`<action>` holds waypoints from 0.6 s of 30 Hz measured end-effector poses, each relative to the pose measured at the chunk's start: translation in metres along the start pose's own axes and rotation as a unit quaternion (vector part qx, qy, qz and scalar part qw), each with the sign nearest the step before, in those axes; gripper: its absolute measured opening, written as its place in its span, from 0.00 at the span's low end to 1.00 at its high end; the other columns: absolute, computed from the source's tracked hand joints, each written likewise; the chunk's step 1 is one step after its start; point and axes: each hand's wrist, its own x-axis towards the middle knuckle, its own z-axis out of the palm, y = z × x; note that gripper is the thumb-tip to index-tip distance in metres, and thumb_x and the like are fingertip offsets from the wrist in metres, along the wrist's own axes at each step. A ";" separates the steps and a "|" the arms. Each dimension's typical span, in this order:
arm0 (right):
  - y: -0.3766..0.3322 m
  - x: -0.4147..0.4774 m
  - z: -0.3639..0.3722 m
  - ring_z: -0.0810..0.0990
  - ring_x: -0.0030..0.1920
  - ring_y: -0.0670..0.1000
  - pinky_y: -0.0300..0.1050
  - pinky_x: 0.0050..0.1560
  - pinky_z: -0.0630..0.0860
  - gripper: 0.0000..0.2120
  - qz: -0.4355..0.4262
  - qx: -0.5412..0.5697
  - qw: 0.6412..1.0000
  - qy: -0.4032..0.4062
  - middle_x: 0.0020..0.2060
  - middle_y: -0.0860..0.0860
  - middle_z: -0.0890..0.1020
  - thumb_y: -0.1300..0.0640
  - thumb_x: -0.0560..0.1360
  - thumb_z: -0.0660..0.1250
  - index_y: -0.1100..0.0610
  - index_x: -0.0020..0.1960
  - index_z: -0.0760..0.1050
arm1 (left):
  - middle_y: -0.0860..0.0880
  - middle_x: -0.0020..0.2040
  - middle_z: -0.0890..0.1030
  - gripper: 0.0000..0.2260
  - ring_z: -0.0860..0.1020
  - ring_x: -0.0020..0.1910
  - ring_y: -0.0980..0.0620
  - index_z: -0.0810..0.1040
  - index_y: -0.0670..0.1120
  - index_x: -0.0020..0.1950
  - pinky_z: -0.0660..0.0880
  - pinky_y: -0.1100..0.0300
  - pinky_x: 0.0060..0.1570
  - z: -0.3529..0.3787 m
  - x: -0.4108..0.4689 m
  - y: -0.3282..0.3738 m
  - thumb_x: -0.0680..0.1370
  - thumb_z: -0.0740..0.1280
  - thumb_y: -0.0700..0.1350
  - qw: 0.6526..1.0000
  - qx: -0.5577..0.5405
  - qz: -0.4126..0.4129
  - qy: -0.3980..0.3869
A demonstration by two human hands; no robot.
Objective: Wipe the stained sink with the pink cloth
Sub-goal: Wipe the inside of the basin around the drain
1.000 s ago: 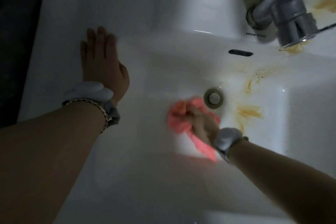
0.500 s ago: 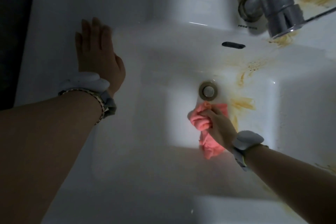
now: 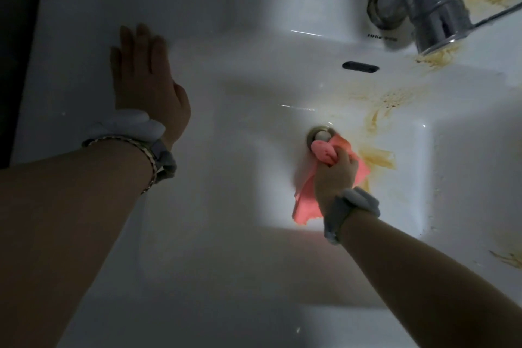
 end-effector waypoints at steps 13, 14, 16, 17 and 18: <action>-0.006 0.033 -0.019 0.75 0.47 0.58 0.32 0.41 0.67 0.14 -0.157 -0.025 0.986 -0.057 0.56 0.64 0.76 0.66 0.72 0.62 0.62 0.57 0.76 | 0.33 0.73 0.60 0.29 0.54 0.74 0.33 0.62 0.35 0.71 0.51 0.39 0.72 0.005 -0.002 -0.002 0.70 0.50 0.42 1.000 0.002 0.004 -0.003; -0.003 0.033 -0.023 0.76 0.48 0.60 0.38 0.40 0.70 0.15 -0.200 -0.060 0.977 -0.049 0.56 0.63 0.78 0.65 0.70 0.66 0.61 0.57 0.76 | 0.33 0.73 0.59 0.30 0.54 0.74 0.33 0.62 0.35 0.71 0.51 0.39 0.73 0.005 -0.002 -0.003 0.70 0.49 0.43 1.000 0.000 0.002 -0.005; -0.006 0.041 -0.032 0.78 0.50 0.63 0.51 0.41 0.74 0.11 -0.279 -0.152 0.947 -0.045 0.52 0.61 0.81 0.62 0.66 0.71 0.60 0.48 0.80 | 0.33 0.73 0.60 0.31 0.54 0.74 0.33 0.62 0.34 0.71 0.52 0.39 0.72 0.004 -0.002 -0.002 0.70 0.48 0.44 1.000 0.004 0.002 -0.001; -0.010 0.047 -0.037 0.78 0.51 0.64 0.54 0.42 0.75 0.09 -0.296 -0.183 0.937 -0.038 0.50 0.61 0.81 0.62 0.64 0.72 0.61 0.44 0.80 | 0.33 0.73 0.60 0.31 0.55 0.73 0.32 0.62 0.34 0.71 0.52 0.38 0.72 0.004 -0.003 -0.002 0.70 0.47 0.45 1.000 0.004 0.002 -0.003; -0.013 0.050 -0.037 0.77 0.53 0.64 0.55 0.45 0.75 0.08 -0.301 -0.173 0.936 -0.058 0.51 0.61 0.81 0.63 0.64 0.72 0.62 0.43 0.80 | 0.33 0.73 0.60 0.31 0.55 0.73 0.32 0.62 0.34 0.71 0.53 0.38 0.72 0.005 -0.002 -0.002 0.70 0.46 0.46 1.000 0.004 0.003 0.003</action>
